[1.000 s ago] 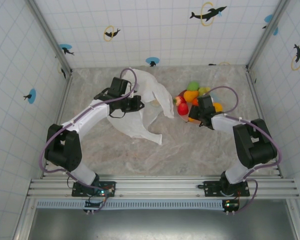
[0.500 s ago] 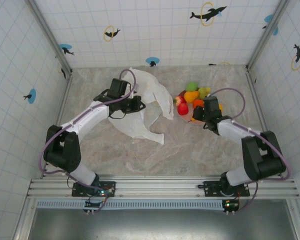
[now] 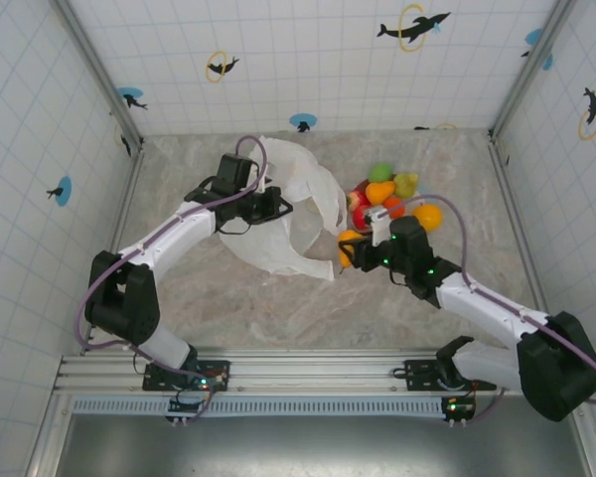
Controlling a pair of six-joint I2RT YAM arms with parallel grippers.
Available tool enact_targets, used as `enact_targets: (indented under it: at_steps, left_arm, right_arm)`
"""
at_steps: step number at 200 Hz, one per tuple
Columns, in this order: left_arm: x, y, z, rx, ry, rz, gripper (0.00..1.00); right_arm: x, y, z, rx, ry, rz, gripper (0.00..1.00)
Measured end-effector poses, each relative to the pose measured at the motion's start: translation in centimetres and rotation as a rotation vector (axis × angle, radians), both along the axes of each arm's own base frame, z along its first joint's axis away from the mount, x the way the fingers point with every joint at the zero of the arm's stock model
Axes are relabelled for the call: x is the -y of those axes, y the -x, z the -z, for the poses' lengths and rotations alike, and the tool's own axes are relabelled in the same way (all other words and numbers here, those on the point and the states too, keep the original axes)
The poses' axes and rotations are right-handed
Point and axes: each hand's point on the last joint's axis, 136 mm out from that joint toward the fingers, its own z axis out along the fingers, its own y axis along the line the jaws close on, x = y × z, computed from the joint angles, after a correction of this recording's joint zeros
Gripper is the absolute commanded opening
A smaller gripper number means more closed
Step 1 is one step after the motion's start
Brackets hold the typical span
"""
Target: Place the fruits into the plastic bag
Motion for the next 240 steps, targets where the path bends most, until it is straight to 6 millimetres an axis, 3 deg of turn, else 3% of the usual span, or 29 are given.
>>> enact_targets:
  at_steps: [60,99,125,172,207,240]
  left_arm:
    - [-0.4,1.2,-1.8,0.015,0.010,0.005,0.00]
    - [0.3,2.0,-2.2,0.002,0.024,0.023,0.00]
    - [1.0,2.6,-3.3,-0.016,0.079,0.037,0.00]
    - [2.3,3.3,-6.8,-0.020,0.246,0.056,0.00]
    - [2.9,3.5,-7.5,-0.043,0.311,0.071,0.00]
    - [3.2,3.6,-7.6,-0.045,0.338,0.083,0.00]
  right_arm:
    - [-7.2,-1.7,-3.5,0.157,0.060,-0.237,0.47]
    - [-9.5,-2.2,-2.8,0.195,0.113,-0.309,0.46]
    - [-9.7,-2.5,-1.4,0.190,0.143,-0.291,0.46]
    - [-7.4,-5.3,-0.9,0.208,0.108,-0.056,0.46]
    - [-7.1,-7.5,-1.7,0.186,-0.019,0.102,0.48]
    - [-7.8,-7.9,-0.7,0.116,-0.112,0.197,0.48]
